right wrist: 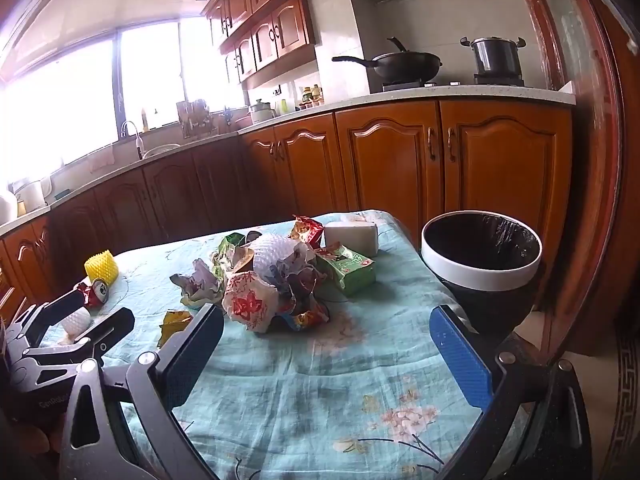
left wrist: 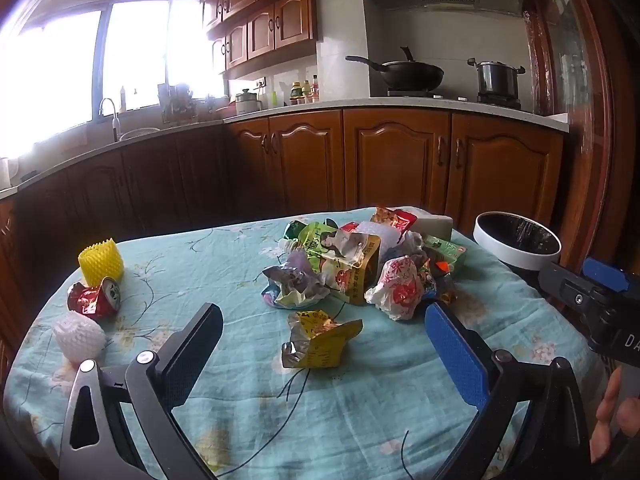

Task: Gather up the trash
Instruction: 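Move both grippers toward the pile of wrappers on the table, then grasp a red-blue wrapper with the right gripper while the left grasps a yellow wrapper, then carry both wrappers over the trash bin and open both grippers, then return both grippers to the table toward the remaining trash, then grasp the green milk carton with the right gripper while the left grasps a white crumpled bag, then lower the carton and white bag into the bin and open both grippers, then move both grippers back to the wrapper pile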

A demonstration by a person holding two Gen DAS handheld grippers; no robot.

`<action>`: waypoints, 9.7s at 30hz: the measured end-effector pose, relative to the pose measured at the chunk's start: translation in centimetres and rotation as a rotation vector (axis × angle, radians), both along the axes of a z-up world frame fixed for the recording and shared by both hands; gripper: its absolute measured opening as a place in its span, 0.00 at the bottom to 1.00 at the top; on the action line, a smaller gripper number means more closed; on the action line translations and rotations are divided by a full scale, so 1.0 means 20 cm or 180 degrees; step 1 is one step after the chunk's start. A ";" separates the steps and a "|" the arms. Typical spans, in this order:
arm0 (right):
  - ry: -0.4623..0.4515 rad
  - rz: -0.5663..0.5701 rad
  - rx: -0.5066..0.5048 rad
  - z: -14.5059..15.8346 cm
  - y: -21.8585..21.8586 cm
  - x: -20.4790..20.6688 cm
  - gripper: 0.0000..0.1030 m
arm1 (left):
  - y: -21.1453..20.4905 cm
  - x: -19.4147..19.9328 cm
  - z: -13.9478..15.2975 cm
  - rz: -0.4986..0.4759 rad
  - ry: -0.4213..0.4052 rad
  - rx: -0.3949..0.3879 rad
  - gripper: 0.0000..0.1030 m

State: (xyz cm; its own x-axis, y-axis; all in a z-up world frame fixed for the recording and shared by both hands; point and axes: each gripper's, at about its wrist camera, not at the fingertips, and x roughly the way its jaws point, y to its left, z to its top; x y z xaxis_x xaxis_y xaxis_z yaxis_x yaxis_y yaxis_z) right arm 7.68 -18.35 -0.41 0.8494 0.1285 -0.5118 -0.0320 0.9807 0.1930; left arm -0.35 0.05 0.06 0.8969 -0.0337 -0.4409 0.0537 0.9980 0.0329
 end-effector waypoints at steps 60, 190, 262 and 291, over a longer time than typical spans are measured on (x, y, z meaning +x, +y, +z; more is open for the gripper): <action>0.1274 0.0629 0.0588 -0.44 0.00 0.65 0.03 | 0.11 0.65 -0.25 -0.0292 0.1023 -0.0352 0.27; 0.1152 0.0790 0.0199 -0.35 -0.25 0.83 0.53 | -0.13 0.97 -0.20 -0.0975 0.1266 -0.0828 0.20; 0.0898 -0.0642 0.0914 -0.21 -1.24 0.72 0.94 | -1.07 1.57 -0.22 -0.1579 0.1367 -0.0715 0.66; 0.1114 0.0365 0.0989 -0.26 -0.33 0.61 0.94 | 0.03 0.79 -0.20 -0.0398 0.0982 -0.1005 0.67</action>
